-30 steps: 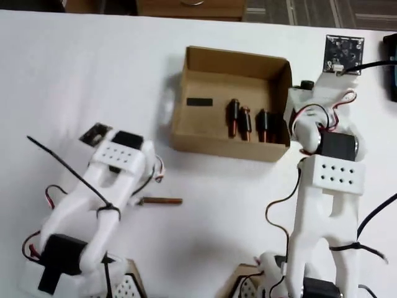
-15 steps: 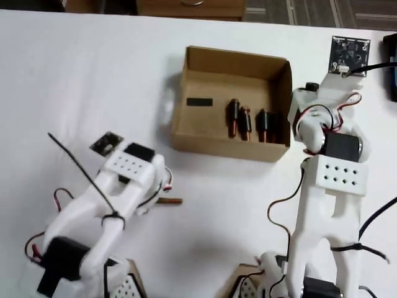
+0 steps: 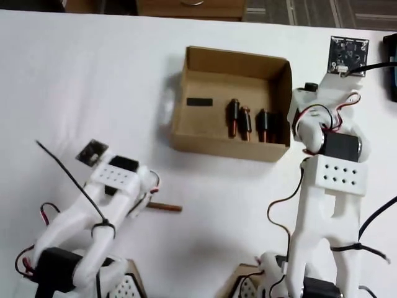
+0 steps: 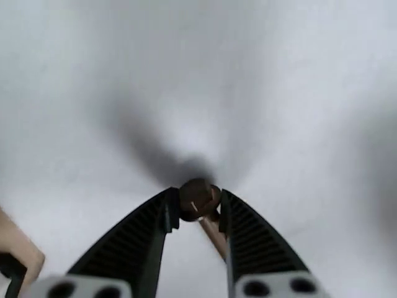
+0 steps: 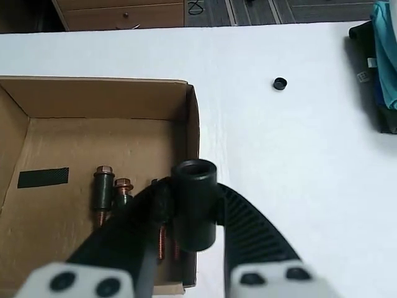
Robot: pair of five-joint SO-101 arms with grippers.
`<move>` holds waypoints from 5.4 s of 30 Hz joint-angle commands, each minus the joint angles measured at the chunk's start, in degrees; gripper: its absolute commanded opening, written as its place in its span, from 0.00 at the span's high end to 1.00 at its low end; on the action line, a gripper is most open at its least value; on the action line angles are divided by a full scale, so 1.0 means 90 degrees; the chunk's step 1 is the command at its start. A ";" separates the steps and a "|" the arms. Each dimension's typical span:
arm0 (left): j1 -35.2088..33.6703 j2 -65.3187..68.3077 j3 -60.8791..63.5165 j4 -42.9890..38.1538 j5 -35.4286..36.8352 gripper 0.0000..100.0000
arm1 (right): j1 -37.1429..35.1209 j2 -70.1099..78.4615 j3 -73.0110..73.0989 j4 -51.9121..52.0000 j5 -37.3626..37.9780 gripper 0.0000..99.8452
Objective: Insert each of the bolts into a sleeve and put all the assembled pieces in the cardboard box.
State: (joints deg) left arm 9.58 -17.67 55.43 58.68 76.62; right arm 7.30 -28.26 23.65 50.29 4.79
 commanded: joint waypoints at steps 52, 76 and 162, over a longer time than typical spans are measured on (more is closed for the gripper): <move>0.1055 0.0225 -0.0142 -0.0752 0.0234 0.87 | 0.0024 -0.0327 -0.0078 0.0190 0.0059 0.98; 0.1006 0.0674 -0.1538 -0.0049 -0.0283 0.97 | 0.0015 -0.0337 -0.0078 0.0200 0.0059 0.98; 0.2930 -0.5118 -0.1675 -0.1035 -0.5226 0.98 | -0.5368 -0.8259 0.4190 0.2632 -0.1631 0.98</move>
State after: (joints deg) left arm 35.34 -62.51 40.92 50.86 28.18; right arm -40.62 -102.20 61.71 76.22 -9.45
